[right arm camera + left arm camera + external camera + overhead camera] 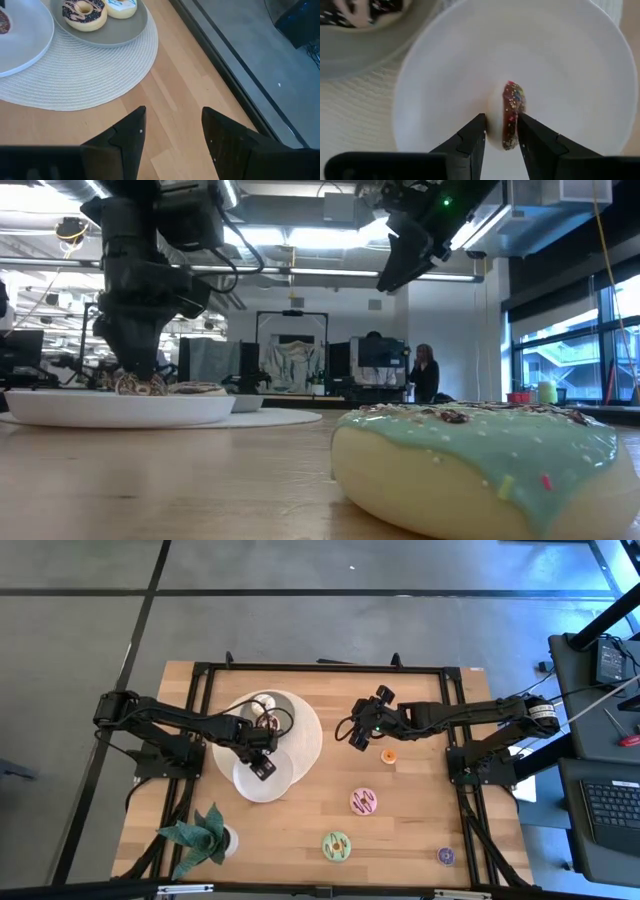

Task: Pick & Place donuts
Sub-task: Put the small brown donut on the white plate, then put the small yellow donut on the white plate

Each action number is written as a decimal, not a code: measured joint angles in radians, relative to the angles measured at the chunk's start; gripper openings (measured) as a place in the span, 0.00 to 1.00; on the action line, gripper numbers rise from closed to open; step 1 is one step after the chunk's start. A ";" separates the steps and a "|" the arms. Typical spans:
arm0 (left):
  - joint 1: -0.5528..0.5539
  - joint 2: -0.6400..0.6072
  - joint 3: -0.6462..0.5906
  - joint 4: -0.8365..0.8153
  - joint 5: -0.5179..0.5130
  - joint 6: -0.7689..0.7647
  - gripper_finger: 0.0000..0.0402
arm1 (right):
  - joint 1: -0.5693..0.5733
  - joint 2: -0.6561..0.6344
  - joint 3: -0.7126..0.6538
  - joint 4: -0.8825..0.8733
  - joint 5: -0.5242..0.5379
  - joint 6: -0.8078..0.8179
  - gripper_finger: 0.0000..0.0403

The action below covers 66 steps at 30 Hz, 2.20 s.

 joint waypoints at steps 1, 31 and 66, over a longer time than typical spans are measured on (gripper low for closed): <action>0.000 0.000 0.000 -0.003 -0.012 0.000 0.27 | 0.000 0.000 0.000 0.000 0.000 0.000 0.48; 0.032 -0.002 0.102 0.318 -0.248 0.299 0.27 | 0.007 0.000 -0.125 -0.321 -0.160 0.332 0.48; 0.032 0.000 0.097 0.391 -0.212 0.376 0.28 | 0.014 0.000 -0.416 -0.189 -0.313 0.658 0.42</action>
